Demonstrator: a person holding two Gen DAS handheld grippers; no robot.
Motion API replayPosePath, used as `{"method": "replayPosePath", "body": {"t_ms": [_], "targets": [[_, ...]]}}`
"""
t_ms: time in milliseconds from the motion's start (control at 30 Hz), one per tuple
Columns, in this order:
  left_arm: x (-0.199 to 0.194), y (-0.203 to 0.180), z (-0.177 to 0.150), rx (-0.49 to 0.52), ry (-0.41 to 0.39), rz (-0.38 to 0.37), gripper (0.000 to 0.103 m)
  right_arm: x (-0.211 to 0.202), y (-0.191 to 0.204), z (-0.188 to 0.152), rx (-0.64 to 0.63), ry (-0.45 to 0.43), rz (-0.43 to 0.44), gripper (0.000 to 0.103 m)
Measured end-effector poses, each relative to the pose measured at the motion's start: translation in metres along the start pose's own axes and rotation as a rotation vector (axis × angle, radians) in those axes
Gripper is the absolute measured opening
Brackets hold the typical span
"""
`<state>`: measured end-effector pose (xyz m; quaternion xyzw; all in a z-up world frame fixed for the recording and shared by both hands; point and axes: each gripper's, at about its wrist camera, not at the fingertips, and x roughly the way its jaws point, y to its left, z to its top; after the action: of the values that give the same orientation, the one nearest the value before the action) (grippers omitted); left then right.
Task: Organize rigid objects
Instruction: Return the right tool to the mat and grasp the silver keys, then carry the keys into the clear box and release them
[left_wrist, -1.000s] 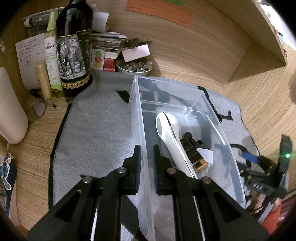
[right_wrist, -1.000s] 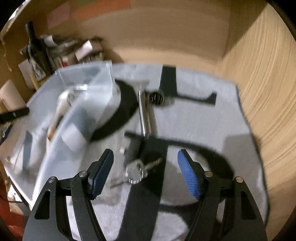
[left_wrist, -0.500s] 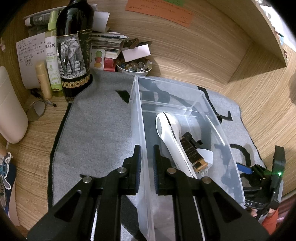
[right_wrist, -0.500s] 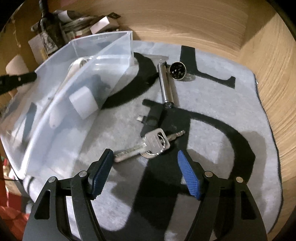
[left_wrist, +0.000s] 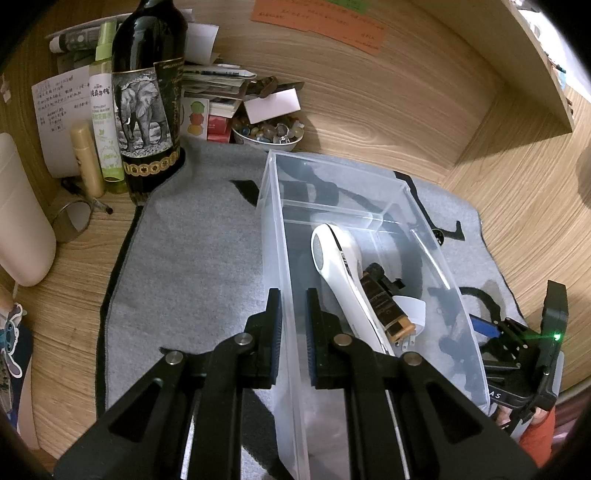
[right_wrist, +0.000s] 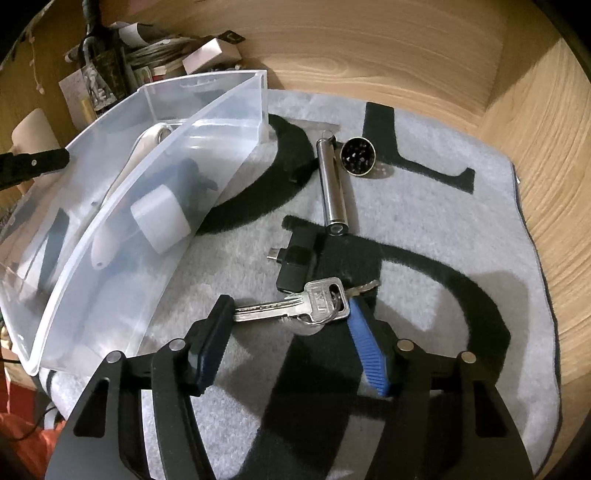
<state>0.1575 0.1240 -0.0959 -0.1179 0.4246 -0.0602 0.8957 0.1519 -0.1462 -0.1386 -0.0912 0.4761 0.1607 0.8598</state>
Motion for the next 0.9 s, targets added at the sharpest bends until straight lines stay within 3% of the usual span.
{"method": "replayPosePath", "body": {"t_ms": [567,900], "targets": [[0.0,0.002,0.001,0.0,0.0,0.0,0.01,-0.054,-0.007,0.034,0.03,-0.189,-0.037,0.059],[0.0,0.002,0.001,0.002,-0.001,0.002,0.01,-0.083,0.017,0.061,-0.029,-0.329,-0.006,0.059]]}}
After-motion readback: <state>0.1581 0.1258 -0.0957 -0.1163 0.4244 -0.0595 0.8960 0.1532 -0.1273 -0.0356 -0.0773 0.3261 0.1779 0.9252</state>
